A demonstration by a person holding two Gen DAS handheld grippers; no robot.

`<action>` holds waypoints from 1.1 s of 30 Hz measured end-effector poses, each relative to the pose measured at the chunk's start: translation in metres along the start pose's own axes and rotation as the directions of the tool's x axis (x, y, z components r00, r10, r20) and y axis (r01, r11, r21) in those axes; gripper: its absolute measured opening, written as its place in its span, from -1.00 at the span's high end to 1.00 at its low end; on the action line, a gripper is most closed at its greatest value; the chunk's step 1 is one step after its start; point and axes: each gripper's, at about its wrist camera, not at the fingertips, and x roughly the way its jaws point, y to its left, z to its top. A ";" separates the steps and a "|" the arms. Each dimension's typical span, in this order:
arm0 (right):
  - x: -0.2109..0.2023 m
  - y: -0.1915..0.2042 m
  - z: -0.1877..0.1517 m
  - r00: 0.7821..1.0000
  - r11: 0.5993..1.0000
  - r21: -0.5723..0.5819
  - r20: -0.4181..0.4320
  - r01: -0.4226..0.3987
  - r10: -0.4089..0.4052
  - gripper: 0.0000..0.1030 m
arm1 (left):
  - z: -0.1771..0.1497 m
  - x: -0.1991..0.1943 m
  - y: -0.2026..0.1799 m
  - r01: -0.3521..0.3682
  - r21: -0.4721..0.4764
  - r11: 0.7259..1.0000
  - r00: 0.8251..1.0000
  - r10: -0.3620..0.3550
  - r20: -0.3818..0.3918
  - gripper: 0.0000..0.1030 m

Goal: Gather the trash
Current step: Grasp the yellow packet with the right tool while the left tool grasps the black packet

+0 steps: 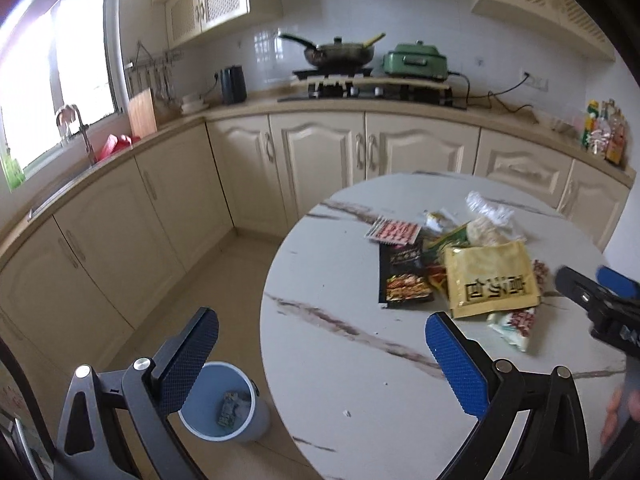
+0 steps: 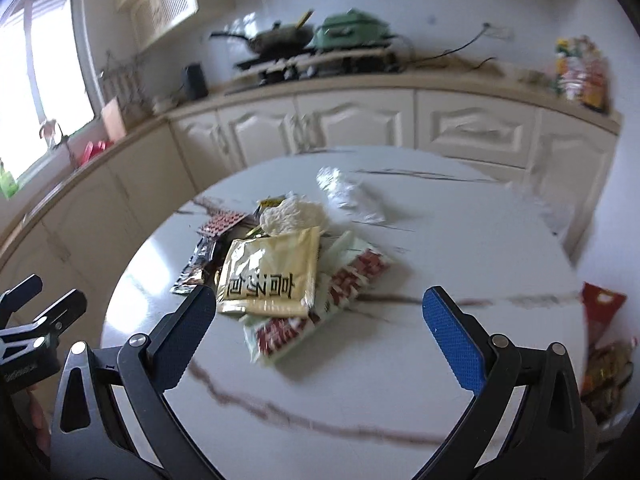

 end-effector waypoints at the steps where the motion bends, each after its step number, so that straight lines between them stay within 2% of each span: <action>1: 0.010 0.001 0.003 1.000 1.000 -0.010 -0.016 -0.015 0.015 -1.00 | -0.001 0.006 0.000 0.007 -0.001 1.000 1.000 -0.007 -0.008 -0.99; 6: 0.061 0.007 0.021 0.994 0.997 -0.032 -0.086 -0.068 0.065 -1.00 | -0.007 0.031 -0.004 0.027 0.013 1.000 0.999 -0.027 -0.038 -0.99; 10: 0.088 0.013 0.021 0.986 0.994 -0.044 -0.144 -0.096 0.089 -0.96 | -0.005 0.050 -0.006 0.037 0.025 0.999 0.998 -0.036 -0.051 -0.99; 11: 0.092 0.014 0.018 0.983 0.993 -0.044 -0.155 -0.106 0.098 -0.87 | -0.004 0.056 -0.006 0.040 0.024 0.999 0.997 -0.038 -0.060 -0.99; 12: 0.094 0.015 0.017 0.983 0.993 -0.044 -0.154 -0.108 0.100 -0.58 | -0.003 0.062 -0.007 0.043 0.022 0.999 0.997 -0.041 -0.068 -0.99; 14: 0.093 0.015 0.016 0.984 0.993 -0.049 -0.145 -0.108 0.100 -0.32 | -0.002 0.071 -0.004 0.052 0.014 0.999 0.995 -0.051 -0.086 -0.99; 16: 0.086 0.013 0.017 0.987 0.992 -0.048 -0.124 -0.112 0.106 0.08 | -0.001 0.078 -0.003 0.057 0.004 0.998 0.994 -0.056 -0.093 -0.99; 20: 0.078 0.011 0.019 0.987 0.991 -0.045 -0.106 -0.128 0.123 0.30 | 0.003 0.090 -0.004 0.085 -0.013 0.996 0.990 -0.086 -0.116 -0.99; 21: 0.075 0.010 0.019 0.986 0.989 -0.037 -0.093 -0.141 0.137 0.56 | 0.004 0.094 -0.006 0.099 -0.016 0.995 0.988 -0.100 -0.120 -0.99; 24: 0.059 0.008 0.020 0.983 0.984 -0.028 -0.048 -0.178 0.177 0.67 | 0.009 0.107 -0.013 0.138 -0.024 0.990 0.979 -0.140 -0.149 -0.98; 26: 0.045 0.009 0.022 0.984 0.983 -0.040 0.001 -0.178 0.178 0.75 | 0.013 0.116 -0.019 0.138 -0.022 0.990 0.976 -0.140 -0.166 -0.98; 27: 0.039 0.009 0.023 0.983 0.983 -0.045 0.022 -0.180 0.181 0.89 | 0.016 0.121 -0.024 0.140 -0.012 0.990 0.976 -0.140 -0.168 -0.98; 33: 0.022 0.020 0.033 0.988 0.985 -0.117 0.071 -0.130 0.138 0.91 | 0.027 0.152 -0.044 0.142 0.020 0.990 0.966 -0.134 -0.221 -0.98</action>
